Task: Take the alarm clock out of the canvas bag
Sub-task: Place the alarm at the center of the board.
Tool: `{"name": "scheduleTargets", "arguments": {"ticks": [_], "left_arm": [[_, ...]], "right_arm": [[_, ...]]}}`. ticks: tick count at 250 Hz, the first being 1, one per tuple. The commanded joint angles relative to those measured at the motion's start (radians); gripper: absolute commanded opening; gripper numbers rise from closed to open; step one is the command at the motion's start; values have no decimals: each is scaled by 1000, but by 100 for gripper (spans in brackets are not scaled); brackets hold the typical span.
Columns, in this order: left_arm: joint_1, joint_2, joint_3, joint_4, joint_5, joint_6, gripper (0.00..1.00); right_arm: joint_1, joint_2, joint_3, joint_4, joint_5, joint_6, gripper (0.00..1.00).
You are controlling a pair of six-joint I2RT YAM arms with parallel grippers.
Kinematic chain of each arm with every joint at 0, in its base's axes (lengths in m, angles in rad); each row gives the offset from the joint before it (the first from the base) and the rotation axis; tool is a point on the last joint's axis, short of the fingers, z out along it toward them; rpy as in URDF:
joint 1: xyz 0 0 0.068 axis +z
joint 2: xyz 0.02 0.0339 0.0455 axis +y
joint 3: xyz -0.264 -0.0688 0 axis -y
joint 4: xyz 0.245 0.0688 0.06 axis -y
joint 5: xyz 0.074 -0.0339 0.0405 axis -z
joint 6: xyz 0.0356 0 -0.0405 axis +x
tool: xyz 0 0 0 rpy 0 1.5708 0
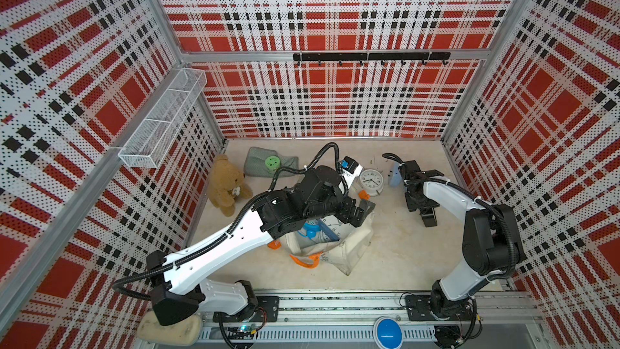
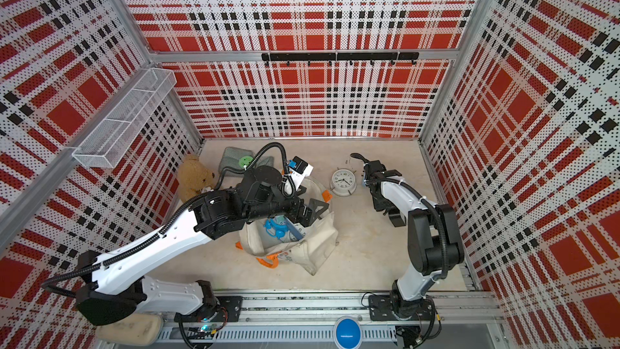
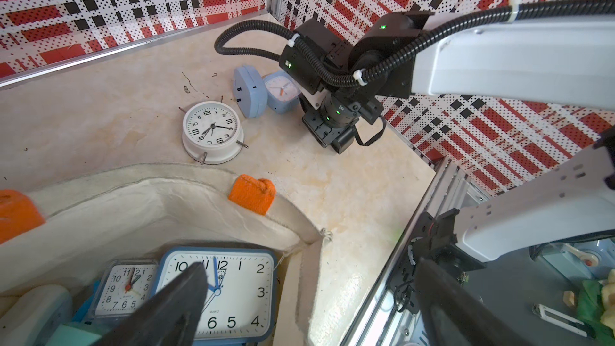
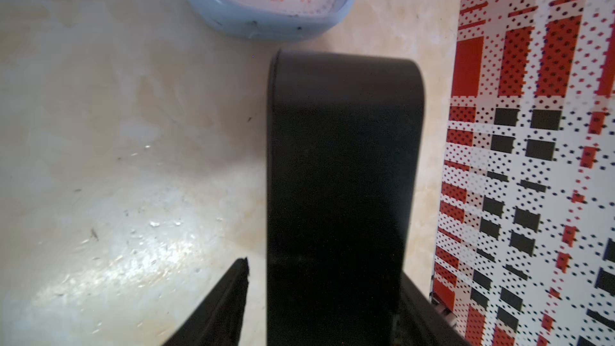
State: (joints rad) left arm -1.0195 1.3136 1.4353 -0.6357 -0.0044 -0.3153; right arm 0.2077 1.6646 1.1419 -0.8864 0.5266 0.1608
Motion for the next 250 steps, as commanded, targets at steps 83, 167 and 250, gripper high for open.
{"name": "scheduleTargets", "arguments": {"ticks": [83,167,250], "left_arm": [[15,-18,6,0,1,-12,99],[15,-37,36,-96,-64,-9,99],[46,-91,111,-327,-192,-44,99]], "right_arm": [[-1,35,-14,60,-120,16,74],[-1,-151,-28,33,-259,31,84],[1,-437,96,8,-584,42,85]]}}
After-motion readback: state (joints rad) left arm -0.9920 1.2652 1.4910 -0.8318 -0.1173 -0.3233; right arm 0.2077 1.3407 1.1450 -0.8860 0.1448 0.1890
